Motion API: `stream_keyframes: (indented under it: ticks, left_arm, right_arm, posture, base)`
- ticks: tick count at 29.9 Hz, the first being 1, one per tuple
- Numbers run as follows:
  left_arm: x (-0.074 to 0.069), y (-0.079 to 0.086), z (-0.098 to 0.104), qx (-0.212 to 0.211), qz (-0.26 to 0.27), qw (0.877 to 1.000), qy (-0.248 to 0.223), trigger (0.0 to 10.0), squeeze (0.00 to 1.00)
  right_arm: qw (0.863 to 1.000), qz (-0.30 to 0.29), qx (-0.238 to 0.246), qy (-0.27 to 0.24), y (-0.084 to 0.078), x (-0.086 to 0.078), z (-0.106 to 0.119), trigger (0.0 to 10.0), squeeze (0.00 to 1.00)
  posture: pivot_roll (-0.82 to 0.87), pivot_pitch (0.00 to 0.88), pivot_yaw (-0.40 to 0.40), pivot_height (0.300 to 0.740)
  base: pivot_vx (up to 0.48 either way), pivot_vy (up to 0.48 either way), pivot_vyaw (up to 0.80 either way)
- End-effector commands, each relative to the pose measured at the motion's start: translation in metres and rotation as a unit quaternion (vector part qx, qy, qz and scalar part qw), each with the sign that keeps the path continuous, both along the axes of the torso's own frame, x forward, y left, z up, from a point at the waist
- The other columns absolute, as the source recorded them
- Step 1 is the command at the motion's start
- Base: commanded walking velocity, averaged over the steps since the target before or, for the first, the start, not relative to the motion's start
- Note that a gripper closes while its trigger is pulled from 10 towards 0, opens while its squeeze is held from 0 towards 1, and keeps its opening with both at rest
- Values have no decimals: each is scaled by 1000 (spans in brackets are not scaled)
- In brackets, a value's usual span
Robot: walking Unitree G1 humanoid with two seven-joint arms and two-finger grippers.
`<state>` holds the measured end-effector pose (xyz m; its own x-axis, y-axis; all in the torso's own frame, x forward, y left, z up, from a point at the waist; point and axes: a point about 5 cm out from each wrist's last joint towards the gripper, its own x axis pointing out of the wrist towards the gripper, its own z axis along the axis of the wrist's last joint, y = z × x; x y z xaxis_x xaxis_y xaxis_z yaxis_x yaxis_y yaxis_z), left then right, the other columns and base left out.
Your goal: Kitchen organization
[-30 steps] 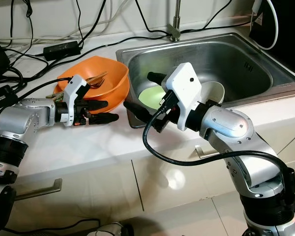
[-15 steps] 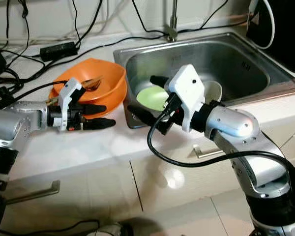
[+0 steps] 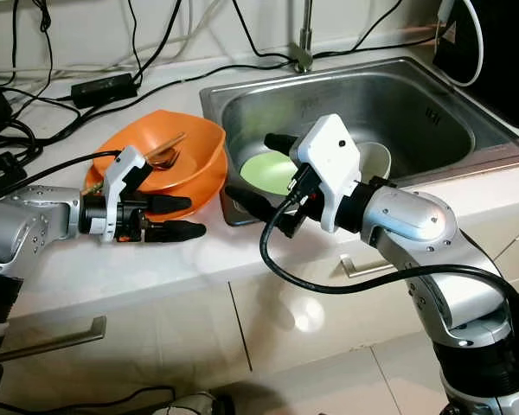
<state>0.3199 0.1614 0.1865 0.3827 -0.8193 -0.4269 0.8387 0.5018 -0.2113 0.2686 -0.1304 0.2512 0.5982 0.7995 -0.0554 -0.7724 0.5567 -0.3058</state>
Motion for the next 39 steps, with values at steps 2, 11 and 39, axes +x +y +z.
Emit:
stream_keyframes:
  ticks: [2,11,39]
  left_arm:
    - [9,0,3,10,36,999,-19,10000,0]
    - [12,-3,23,-6,32,999,-30,10000,0]
    - [-23,-22,76,-60,-48,995,-61,10000,0]
  right_arm:
    - [1000,5,3,-11,2,1,4,10000,0]
    - [1000,6,2,-14,3,2,4,10000,0]
    - [999,-5,7,-31,1,9,9,10000,0]
  posture:
    - [33,54,102,740]
    - [35,52,101,740]
    - [44,34,91,740]
  base:
    - [0,0,0]
    - [0,0,0]
    - [0,0,0]
